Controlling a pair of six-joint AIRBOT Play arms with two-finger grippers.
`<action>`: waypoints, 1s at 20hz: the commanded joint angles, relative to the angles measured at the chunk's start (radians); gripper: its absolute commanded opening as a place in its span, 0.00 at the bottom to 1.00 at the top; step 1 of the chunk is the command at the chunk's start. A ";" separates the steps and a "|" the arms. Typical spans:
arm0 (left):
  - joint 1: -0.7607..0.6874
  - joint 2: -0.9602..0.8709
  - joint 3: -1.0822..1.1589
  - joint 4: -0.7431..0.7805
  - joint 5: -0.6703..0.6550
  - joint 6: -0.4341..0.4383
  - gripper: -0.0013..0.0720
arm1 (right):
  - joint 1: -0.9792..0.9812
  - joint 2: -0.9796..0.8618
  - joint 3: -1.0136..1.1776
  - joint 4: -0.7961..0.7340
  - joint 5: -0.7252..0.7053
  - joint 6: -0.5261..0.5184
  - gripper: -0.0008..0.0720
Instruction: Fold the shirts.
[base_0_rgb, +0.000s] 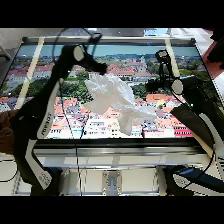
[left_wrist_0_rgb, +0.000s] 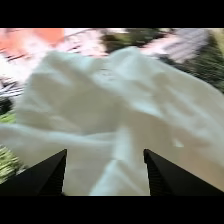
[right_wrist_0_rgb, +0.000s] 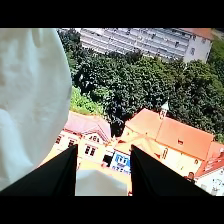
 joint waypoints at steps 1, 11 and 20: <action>0.168 0.017 -0.098 0.050 0.004 -0.190 0.77 | 0.000 0.001 -0.001 -0.024 0.052 0.065 0.52; 0.294 -0.171 -0.143 -0.401 0.061 -0.152 0.77 | 0.002 0.001 0.000 0.130 0.068 0.099 0.52; 0.256 -0.237 -0.143 -0.500 0.101 -0.129 0.77 | 0.002 0.001 0.000 0.161 0.068 0.098 0.52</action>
